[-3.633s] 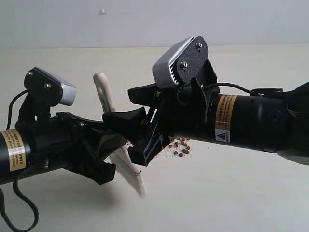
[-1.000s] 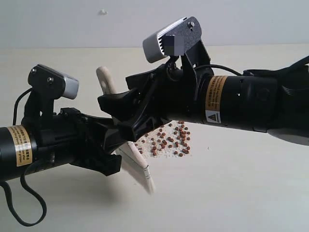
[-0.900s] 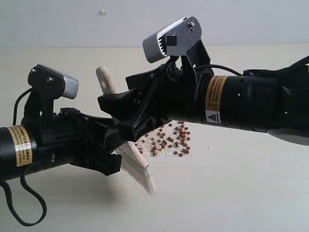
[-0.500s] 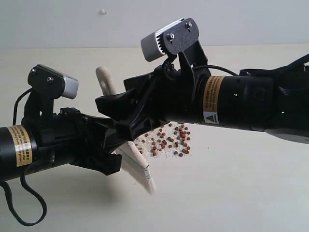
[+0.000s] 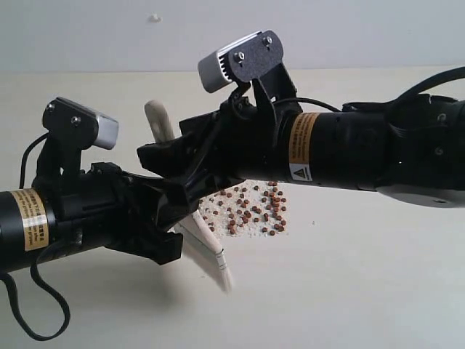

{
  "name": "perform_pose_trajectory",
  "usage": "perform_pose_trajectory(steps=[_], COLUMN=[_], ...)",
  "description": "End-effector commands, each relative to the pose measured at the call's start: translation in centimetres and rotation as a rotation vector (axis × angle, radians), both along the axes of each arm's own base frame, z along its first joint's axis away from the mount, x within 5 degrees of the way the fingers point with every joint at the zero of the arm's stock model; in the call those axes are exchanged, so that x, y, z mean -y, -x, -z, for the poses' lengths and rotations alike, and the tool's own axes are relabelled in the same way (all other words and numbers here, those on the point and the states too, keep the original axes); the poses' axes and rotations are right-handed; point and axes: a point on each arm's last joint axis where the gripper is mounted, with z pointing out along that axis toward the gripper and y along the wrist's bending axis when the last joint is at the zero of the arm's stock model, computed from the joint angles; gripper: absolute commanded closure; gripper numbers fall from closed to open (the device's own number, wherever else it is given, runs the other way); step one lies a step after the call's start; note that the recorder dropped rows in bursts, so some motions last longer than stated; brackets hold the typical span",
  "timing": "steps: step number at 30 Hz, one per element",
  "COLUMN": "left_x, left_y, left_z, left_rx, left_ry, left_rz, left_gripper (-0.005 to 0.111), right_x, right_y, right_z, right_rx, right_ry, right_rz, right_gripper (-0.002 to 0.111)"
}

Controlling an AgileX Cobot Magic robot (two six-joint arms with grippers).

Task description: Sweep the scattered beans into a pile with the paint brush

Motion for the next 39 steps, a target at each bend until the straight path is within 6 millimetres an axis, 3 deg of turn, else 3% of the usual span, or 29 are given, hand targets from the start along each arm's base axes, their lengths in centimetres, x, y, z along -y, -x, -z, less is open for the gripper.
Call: perform_pose_trajectory(steps=[1, 9, 18, 22, 29, 31, 37, 39], left_x=[0.17, 0.17, 0.17, 0.17, 0.17, 0.14, 0.01, -0.03], left_y=[-0.12, -0.13, -0.13, -0.13, -0.11, -0.1, -0.07, -0.07], left_z=[-0.28, -0.28, -0.28, -0.28, -0.27, -0.2, -0.18, -0.11], left_rx=[0.005, 0.001, -0.001, -0.001, 0.0, -0.001, -0.022, -0.026], left_ry=[0.016, 0.018, 0.019, 0.019, 0.018, 0.009, 0.005, -0.004], left_rz=[0.001, -0.001, -0.002, -0.002, 0.0, 0.001, -0.012, -0.015], left_gripper=[0.107, 0.107, 0.107, 0.107, 0.106, 0.099, 0.061, 0.054], right_x=[-0.15, -0.16, -0.24, -0.25, -0.15, -0.03, 0.19, 0.26], right_y=[-0.01, 0.01, 0.32, 0.38, 0.1, -0.08, -0.39, -0.59], right_z=[-0.17, -0.16, 0.01, 0.05, -0.03, 0.06, 0.17, 0.06], right_rx=[0.009, 0.012, 0.041, 0.058, 0.025, 0.029, 0.007, 0.0], right_ry=[-0.004, 0.0, 0.035, 0.048, 0.023, 0.037, 0.041, 0.023], right_rz=[-0.008, -0.012, -0.063, -0.078, -0.029, -0.008, 0.043, 0.073], right_gripper=[0.051, 0.079, 0.082, 0.107, 0.108, 0.108, 0.108, 0.108])
